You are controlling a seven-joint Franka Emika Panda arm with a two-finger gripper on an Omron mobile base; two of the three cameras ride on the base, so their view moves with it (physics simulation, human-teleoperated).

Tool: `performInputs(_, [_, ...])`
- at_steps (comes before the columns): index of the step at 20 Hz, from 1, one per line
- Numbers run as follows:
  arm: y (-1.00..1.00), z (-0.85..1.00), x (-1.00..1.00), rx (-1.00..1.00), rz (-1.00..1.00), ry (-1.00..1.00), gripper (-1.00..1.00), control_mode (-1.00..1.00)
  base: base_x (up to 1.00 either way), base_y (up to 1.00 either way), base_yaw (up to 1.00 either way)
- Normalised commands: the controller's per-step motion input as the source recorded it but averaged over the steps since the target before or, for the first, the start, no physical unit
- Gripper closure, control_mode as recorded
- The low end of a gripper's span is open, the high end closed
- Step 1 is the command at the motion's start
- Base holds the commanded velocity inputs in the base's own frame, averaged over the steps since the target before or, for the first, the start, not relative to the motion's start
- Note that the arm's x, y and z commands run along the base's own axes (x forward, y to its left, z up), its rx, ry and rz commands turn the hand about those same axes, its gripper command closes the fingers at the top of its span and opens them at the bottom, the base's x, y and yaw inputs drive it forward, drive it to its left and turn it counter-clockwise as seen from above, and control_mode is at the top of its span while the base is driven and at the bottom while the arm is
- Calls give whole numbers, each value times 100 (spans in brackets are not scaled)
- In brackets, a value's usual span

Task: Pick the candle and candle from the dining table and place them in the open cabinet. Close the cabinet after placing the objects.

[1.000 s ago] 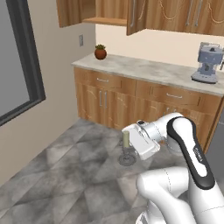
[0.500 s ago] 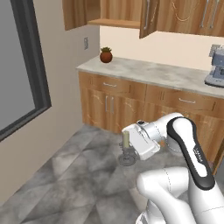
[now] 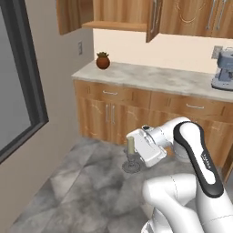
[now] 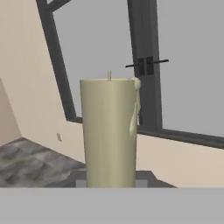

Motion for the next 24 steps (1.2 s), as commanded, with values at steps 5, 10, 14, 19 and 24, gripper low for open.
performInputs(5, [0,0,0,0,0,0,100,100,57,32,-31])
performInputs(10, [0,0,0,0,0,0,100,100,58,33,-29])
performInputs(14, [0,0,0,0,0,0,100,100,58,33,-29])
performInputs(19, [0,0,0,0,0,0,100,100,60,33,-26])
performInputs(24, [0,0,0,0,0,0,100,100,60,33,-26])
